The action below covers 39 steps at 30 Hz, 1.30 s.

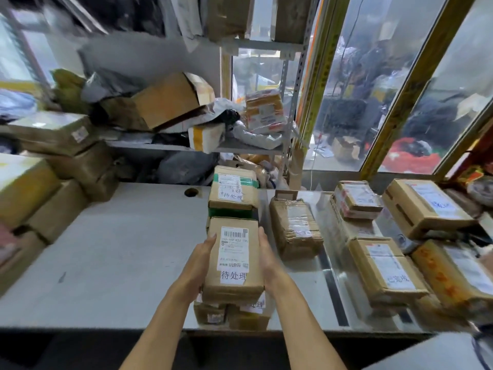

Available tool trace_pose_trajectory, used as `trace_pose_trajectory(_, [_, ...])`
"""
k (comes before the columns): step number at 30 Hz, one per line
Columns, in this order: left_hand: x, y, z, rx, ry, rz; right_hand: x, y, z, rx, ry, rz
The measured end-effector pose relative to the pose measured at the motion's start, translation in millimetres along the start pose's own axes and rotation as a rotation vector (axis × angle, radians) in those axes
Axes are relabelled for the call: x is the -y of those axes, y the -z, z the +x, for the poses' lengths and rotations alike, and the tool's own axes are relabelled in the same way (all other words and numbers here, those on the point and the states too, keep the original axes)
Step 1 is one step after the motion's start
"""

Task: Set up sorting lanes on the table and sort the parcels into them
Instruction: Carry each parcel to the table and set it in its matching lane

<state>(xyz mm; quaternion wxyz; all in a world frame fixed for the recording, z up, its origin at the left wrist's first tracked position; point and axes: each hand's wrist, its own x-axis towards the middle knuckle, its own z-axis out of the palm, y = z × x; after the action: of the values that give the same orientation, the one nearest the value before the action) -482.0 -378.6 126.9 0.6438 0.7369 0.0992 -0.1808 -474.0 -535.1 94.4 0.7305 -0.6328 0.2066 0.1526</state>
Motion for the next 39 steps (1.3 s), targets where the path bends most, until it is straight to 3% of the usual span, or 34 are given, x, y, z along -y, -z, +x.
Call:
trace_pose_trajectory(5, [-3.3, -0.2, 0.5, -0.002, 0.017, 0.026, -35.5, 10.3, 55.4, -0.045, -0.021, -0.093])
trace_pose_trajectory(7, [-4.1, 1.8, -0.2, 0.001, 0.021, 0.031, -20.9, -2.1, 37.7, -0.106, -0.056, -0.159])
trace_pose_trajectory(11, [-5.6, 18.0, 1.6, -0.063, 0.025, 0.061, 13.0, -33.8, -2.4, -0.280, -0.089, -0.527])
trace_pose_trajectory(16, [16.6, 94.7, 16.2, -0.224, -0.084, 0.151, 31.6, -91.5, -3.5, -0.399, 0.168, -0.991])
trace_pose_trajectory(22, [33.4, 240.1, 11.6, -0.551, -0.158, 0.255, 35.6, -245.4, 11.6, -0.245, 0.420, -1.205])
trace_pose_trajectory(28, [63.7, 373.7, -25.9, -0.843, -0.166, 0.292, 10.7, -388.4, 8.2, -0.002, 0.511, -1.268])
trace_pose_trajectory(39, [103.9, 511.7, -71.7, -1.007, -0.082, 0.138, -22.1, -546.0, 15.6, 0.189, 0.535, -1.336])
